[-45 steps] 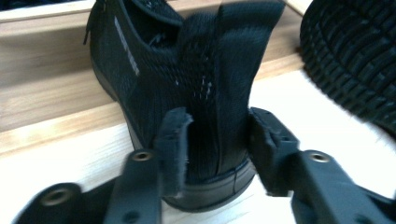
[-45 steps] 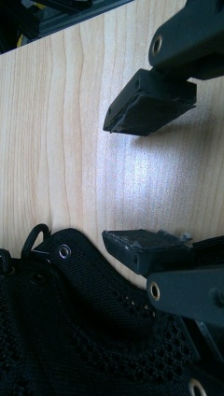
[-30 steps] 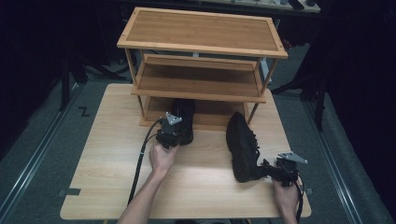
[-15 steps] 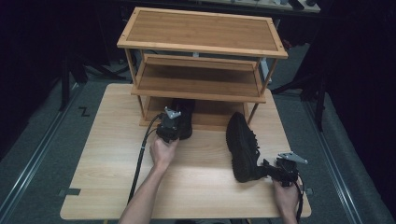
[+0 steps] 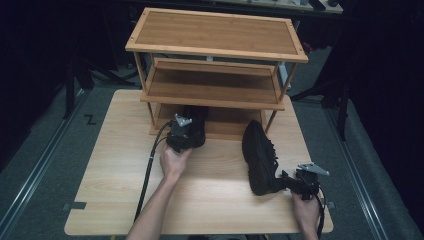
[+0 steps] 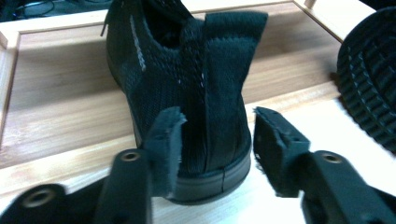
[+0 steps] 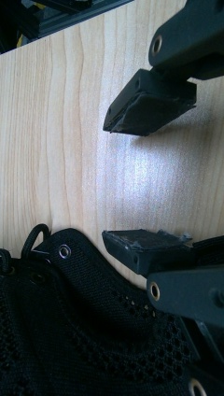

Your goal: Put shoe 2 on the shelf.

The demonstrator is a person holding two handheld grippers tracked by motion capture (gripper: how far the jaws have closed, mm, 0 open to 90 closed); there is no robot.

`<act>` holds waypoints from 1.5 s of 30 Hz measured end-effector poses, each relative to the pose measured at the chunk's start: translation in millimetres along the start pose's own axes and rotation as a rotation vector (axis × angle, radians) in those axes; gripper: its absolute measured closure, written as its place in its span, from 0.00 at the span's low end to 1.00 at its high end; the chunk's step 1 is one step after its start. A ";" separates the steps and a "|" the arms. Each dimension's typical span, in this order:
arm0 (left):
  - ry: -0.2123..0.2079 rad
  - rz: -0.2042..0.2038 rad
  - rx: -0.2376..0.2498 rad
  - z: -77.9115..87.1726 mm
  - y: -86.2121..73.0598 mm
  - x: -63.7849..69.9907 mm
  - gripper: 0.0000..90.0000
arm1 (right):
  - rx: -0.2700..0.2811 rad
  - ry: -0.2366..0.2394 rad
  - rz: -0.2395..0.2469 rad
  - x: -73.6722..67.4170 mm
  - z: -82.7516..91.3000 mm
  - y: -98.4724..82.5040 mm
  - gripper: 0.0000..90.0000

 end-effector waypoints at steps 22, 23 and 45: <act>0.004 0.033 0.002 31.1 -74.7 -24.6 0.42 | -0.003 -0.001 -0.001 -0.1 -0.1 0.2 0.45; 0.006 0.039 0.000 31.8 -79.0 -26.6 0.42 | -0.004 0.000 -0.004 -0.2 -0.1 0.2 0.45; 0.132 0.043 -0.089 23.2 -131.2 -52.2 0.40 | -0.001 0.017 0.003 0.8 -0.9 1.5 0.44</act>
Point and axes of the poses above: each handheld gripper's, and its own axes: z roughly backward along the jaws, y roughly out of its top, x roughly to its right, the point moved 6 cm from there along -z, roughly forward along the jaws, and after that the axes turned 12 degrees about -x, right-handed, at the moved point
